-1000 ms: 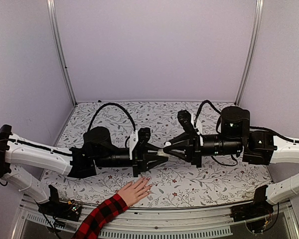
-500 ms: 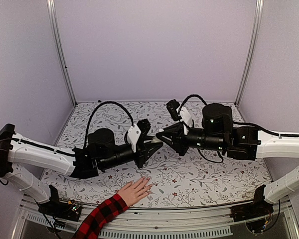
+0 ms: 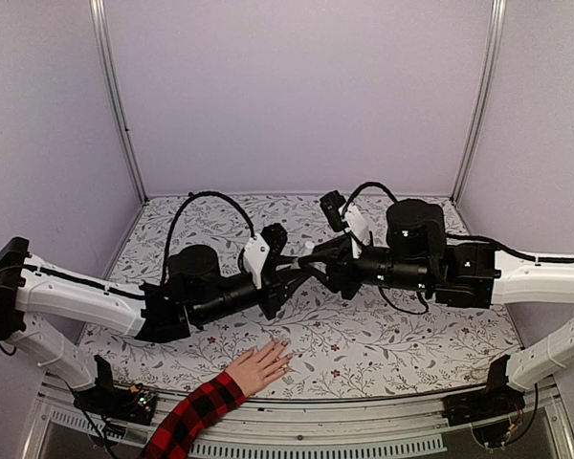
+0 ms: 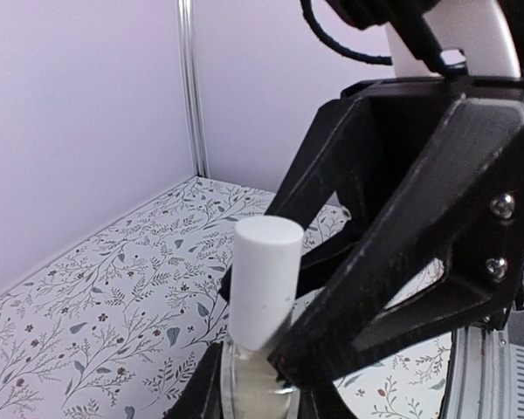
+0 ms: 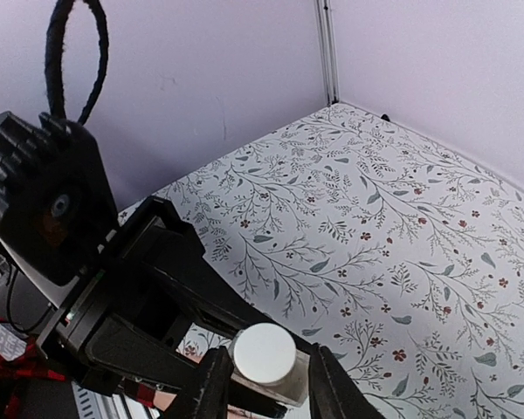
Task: Paint the nails
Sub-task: Close the nail polish bottle, then screw the nail polish bottle.
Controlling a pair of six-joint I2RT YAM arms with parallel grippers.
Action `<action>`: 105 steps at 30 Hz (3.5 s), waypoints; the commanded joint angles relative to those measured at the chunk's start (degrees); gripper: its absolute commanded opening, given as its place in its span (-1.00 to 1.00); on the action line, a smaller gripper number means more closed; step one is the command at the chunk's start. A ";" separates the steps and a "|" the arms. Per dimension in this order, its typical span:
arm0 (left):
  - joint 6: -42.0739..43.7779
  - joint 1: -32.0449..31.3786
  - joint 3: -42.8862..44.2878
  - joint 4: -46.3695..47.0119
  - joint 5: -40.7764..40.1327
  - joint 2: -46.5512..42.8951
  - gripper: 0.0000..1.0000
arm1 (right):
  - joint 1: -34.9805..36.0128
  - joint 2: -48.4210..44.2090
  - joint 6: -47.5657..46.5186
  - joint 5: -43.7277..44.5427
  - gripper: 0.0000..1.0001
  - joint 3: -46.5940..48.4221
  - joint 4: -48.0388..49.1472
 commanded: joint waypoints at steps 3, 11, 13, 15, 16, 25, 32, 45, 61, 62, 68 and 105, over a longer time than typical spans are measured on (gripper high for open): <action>-2.41 1.07 -2.41 6.59 2.18 -4.50 -1.00 | 0.40 -3.92 -0.04 -2.33 0.08 -0.54 -1.21; -2.09 1.97 -3.88 5.85 12.47 -6.89 -1.00 | 0.41 -9.88 -6.07 -9.45 0.56 -4.14 1.87; -1.90 2.17 -4.05 5.74 16.05 -7.42 -1.00 | 0.40 -11.37 -7.45 -10.16 0.60 -4.17 0.81; -1.64 2.39 -4.12 5.68 19.83 -7.87 -1.00 | 0.40 -12.54 -9.16 -11.17 0.64 -4.22 -0.27; -1.47 2.42 -4.12 5.54 21.54 -8.06 -1.00 | 0.44 -13.05 -9.52 -11.77 0.65 -4.32 -0.63; -2.21 2.88 -2.27 3.35 36.19 -8.15 -1.00 | 0.40 -14.55 -16.61 -24.06 0.80 -0.36 -8.63; -3.66 2.97 -0.03 3.53 47.73 -5.82 -1.00 | 0.41 -13.21 -20.25 -35.14 0.54 2.47 -10.05; -7.58 2.91 3.32 6.09 56.79 -0.33 -1.00 | 1.18 -8.24 -23.09 -42.59 0.02 6.11 -12.21; -7.66 2.96 3.41 6.06 55.87 -0.35 -1.00 | 1.63 -6.36 -25.55 -41.54 -0.61 6.41 -14.32; -7.57 2.93 3.35 6.04 55.66 -0.45 -1.00 | 1.63 -6.34 -25.57 -41.45 -0.64 6.44 -14.41; -6.70 2.94 3.33 4.64 51.07 -1.62 -1.00 | 1.66 -6.19 -24.93 -40.61 -0.74 5.53 -13.70; -1.61 2.27 1.11 11.26 -1.42 -2.68 -1.00 | 1.50 1.94 -3.50 -4.00 -0.95 1.36 0.81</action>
